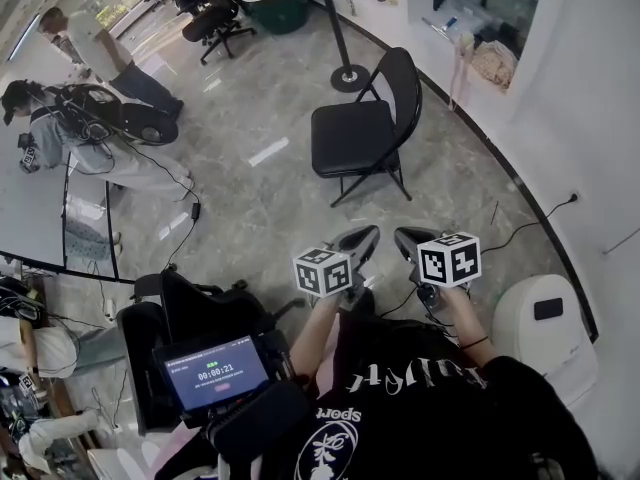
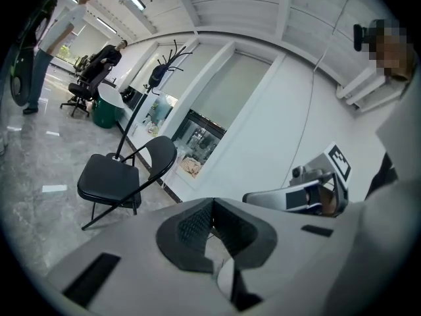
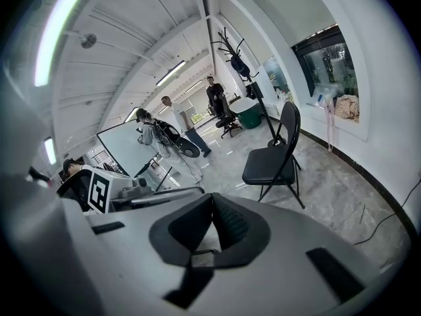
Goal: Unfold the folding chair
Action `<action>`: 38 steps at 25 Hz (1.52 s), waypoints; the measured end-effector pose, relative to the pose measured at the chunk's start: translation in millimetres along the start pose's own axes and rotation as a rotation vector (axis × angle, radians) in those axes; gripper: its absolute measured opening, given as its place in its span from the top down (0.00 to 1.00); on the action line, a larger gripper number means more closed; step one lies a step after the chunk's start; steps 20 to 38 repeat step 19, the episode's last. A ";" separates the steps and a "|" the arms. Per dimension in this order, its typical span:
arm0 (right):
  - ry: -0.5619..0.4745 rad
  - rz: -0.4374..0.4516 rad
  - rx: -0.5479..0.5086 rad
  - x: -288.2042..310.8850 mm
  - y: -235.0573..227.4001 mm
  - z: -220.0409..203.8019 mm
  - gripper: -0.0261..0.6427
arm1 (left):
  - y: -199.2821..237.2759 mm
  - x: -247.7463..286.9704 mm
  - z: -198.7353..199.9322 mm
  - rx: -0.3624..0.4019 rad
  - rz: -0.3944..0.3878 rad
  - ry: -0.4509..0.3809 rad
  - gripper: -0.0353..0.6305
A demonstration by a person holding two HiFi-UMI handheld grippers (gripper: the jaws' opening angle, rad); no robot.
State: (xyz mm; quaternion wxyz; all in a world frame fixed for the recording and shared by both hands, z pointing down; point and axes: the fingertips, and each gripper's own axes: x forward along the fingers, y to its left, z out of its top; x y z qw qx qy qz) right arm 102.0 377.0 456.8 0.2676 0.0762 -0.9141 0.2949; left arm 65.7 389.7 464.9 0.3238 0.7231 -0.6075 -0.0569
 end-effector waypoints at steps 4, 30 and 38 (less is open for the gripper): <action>-0.001 0.004 -0.011 2.9 4.1 2.8 0.94 | 3.4 -2.9 2.1 0.005 0.004 0.000 0.94; 0.031 -0.010 -0.027 33.5 7.4 10.7 0.94 | 37.4 -7.9 10.8 -0.018 0.014 0.002 0.94; 0.031 -0.010 -0.027 33.5 7.4 10.7 0.94 | 37.4 -7.9 10.8 -0.018 0.014 0.002 0.94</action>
